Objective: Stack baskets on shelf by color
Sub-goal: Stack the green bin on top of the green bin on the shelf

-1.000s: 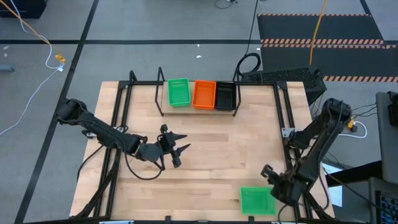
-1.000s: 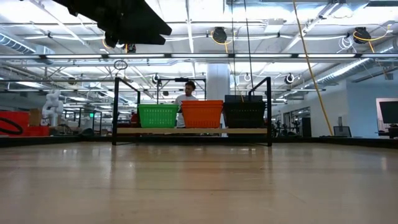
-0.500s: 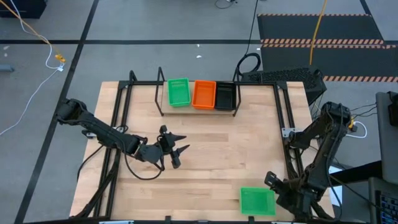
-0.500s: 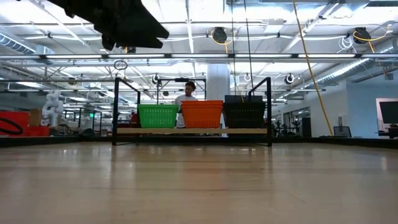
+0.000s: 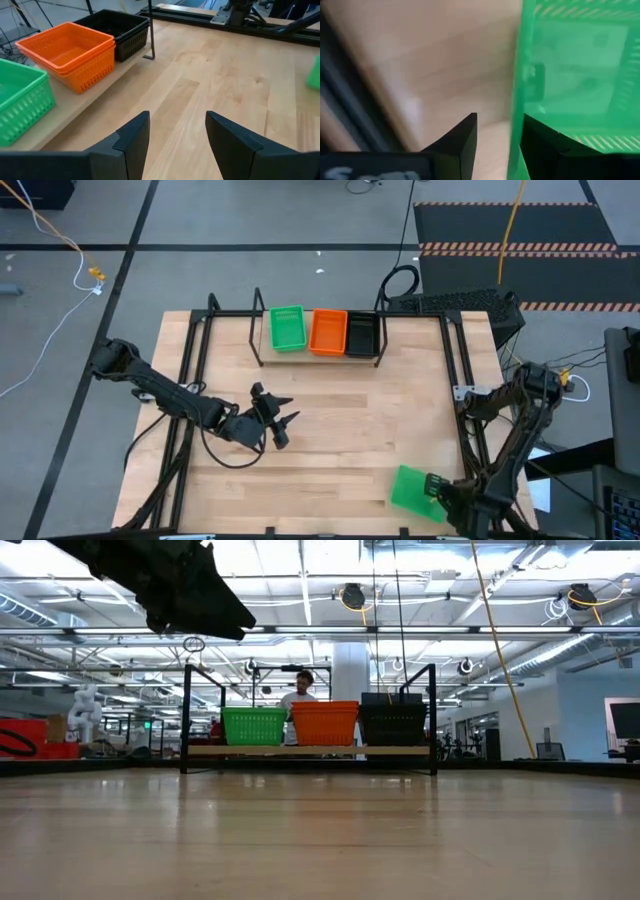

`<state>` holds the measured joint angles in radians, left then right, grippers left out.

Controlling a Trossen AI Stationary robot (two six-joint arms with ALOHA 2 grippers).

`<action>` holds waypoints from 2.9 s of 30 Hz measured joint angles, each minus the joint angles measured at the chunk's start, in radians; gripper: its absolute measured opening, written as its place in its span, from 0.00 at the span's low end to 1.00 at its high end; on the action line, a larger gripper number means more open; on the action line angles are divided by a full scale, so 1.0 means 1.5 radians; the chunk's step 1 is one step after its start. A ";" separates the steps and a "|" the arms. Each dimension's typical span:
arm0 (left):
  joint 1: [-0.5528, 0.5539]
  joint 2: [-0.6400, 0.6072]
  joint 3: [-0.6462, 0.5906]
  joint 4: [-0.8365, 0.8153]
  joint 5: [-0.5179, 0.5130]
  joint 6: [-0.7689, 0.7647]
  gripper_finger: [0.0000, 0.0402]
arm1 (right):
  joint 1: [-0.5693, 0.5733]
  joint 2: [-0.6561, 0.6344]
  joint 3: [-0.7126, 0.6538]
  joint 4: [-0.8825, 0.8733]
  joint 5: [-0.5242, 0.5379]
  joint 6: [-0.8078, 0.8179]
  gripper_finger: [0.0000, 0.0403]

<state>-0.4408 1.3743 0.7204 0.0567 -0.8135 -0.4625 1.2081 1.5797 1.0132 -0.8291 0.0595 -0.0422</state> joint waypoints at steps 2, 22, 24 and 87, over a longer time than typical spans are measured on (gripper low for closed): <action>0.000 0.000 0.000 -0.002 0.000 -0.004 0.49 | 0.000 0.000 0.000 0.017 0.045 0.000 0.31; 0.077 -0.081 0.007 -0.015 -0.103 0.085 0.49 | -0.552 -0.064 0.062 0.388 0.072 -0.294 0.01; 0.073 -0.128 0.014 -0.033 -0.134 0.103 0.49 | -0.626 -0.056 0.125 0.356 0.063 -0.275 0.01; 0.682 0.045 0.141 -0.074 0.481 0.500 0.49 | -1.110 -0.083 0.241 0.425 0.011 -0.257 0.29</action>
<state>0.5826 1.4416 0.9324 -0.0536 -0.0917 0.2869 -0.4569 1.4549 1.3743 -0.1918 0.0764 -0.4275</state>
